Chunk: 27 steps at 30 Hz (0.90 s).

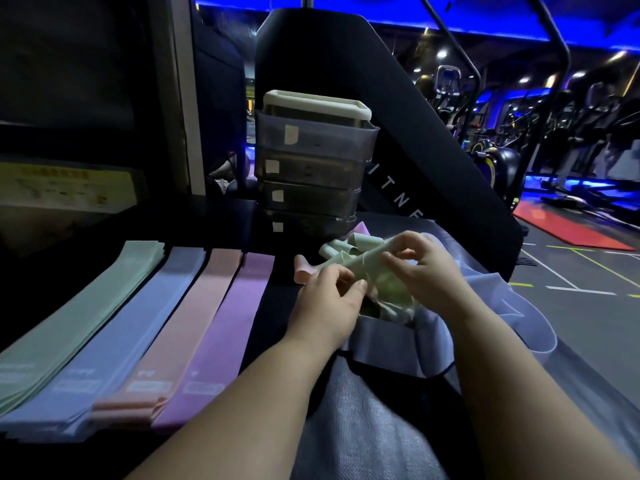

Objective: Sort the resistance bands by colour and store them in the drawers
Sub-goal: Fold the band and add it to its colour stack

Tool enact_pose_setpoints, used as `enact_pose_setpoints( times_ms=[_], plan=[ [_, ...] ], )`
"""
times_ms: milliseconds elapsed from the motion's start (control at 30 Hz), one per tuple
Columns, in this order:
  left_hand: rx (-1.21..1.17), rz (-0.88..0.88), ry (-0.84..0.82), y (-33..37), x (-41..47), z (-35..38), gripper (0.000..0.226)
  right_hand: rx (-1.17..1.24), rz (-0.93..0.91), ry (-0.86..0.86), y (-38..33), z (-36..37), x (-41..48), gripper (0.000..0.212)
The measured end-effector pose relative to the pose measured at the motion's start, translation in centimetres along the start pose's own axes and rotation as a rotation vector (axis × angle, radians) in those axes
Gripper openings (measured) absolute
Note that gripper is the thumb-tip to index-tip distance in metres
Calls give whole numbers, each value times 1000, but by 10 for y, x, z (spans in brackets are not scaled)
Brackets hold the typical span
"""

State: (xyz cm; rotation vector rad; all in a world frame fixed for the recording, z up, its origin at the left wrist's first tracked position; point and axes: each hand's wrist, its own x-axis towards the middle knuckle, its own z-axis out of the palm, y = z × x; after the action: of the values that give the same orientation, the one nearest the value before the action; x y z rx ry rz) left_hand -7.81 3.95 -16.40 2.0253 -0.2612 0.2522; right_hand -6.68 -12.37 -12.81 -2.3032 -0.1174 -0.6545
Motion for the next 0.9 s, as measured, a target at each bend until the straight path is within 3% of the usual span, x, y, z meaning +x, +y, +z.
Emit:
enact_pose_setpoints(
  times_ms=[233, 367, 500, 600, 800, 900],
  plan=[
    [-220, 46, 94, 2, 0, -5, 20, 631, 24, -172, -23, -14, -15, 12],
    [-399, 88, 73, 6, -2, -6, 20, 777, -28, -225, -34, -19, -22, 20],
    [-620, -4, -8, 9, -2, -4, 39, 738, -12, -289, -33, -17, -21, 26],
    [-681, -14, -9, 11, -3, -7, 40, 660, 8, -269, -30, -16, -20, 23],
    [-687, 24, -18, 14, -9, -14, 37, 142, -29, -206, -27, -11, -19, 12],
    [-740, 28, -22, 14, -9, -16, 36, 89, -28, -151, -29, -12, -20, 18]
  ],
)
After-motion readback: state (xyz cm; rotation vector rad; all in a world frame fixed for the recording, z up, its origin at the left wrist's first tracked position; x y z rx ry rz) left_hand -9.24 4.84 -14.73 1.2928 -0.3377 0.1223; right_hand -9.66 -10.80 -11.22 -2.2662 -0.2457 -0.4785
